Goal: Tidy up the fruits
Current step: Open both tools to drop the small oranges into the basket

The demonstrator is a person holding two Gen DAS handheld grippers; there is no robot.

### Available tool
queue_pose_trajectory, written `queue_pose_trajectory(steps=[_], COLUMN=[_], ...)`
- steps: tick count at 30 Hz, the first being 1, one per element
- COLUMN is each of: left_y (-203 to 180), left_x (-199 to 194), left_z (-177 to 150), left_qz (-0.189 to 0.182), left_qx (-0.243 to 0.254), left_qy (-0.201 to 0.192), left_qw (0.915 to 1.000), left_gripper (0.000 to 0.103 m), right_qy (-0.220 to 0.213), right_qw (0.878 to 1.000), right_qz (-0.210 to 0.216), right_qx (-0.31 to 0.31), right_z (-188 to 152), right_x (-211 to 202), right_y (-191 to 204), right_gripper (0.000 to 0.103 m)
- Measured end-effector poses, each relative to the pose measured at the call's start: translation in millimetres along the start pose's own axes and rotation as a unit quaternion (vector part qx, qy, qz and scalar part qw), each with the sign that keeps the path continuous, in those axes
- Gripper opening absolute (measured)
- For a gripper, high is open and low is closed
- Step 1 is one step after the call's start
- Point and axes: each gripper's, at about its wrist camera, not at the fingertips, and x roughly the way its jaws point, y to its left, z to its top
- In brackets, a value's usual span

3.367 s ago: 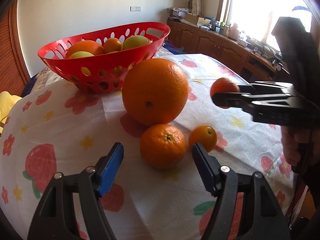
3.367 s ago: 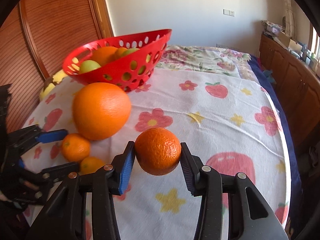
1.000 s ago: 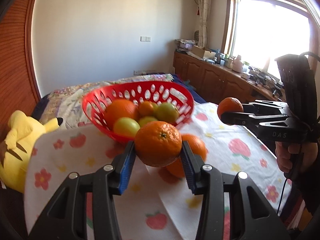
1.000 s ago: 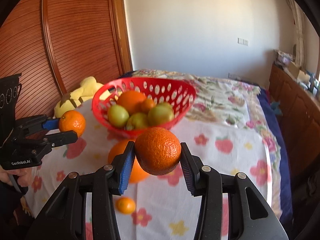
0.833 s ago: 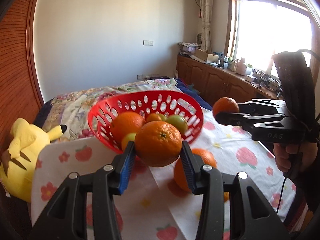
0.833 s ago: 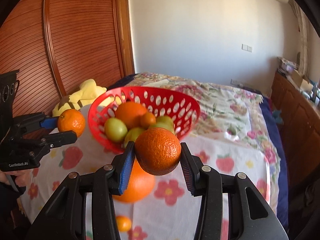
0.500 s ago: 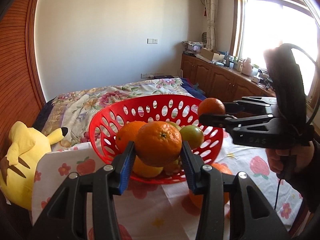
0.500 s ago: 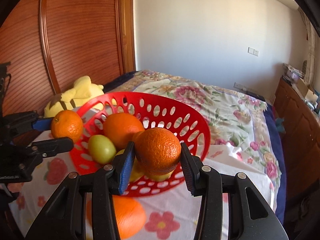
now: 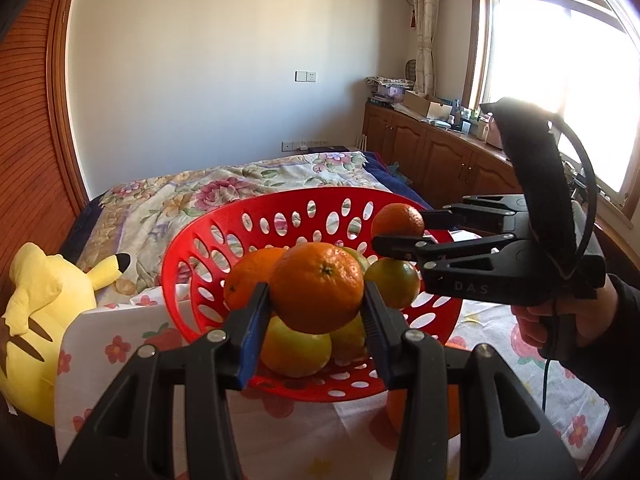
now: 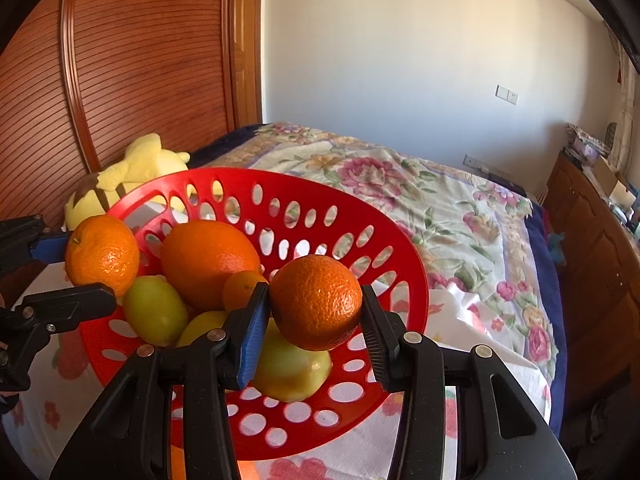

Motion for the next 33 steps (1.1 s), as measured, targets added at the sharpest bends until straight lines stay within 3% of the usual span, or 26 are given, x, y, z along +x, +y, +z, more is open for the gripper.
queue_pose_trajectory(steps=[4, 23, 33], left_y=[-1.0, -10.1, -9.6], left_x=[0.7, 21.3, 13.4], left_z=[-0.8, 0.6, 2.6], left_qz=[0.0, 0.007, 0.031], left_qx=[0.0, 0.004, -0.007], left_qy=[0.001, 0.017, 0.002], left_qw=[1.0, 0.9998, 0.9995], left_gripper=[0.043, 0.044, 0.055], right_qy=[-0.007, -0.024, -0.025], right_qw=[1.0, 1.0, 0.999], right_qz=[-0.001, 0.009, 0.015], right_qx=[0.007, 0.016, 0.022], right_z=[-0.2, -15.5, -26.7], right_x=[-2.3, -36.1, -45.0], right_y=[-1.7, -2.7, -1.9], right_gripper=[0.05, 0.051, 0.051])
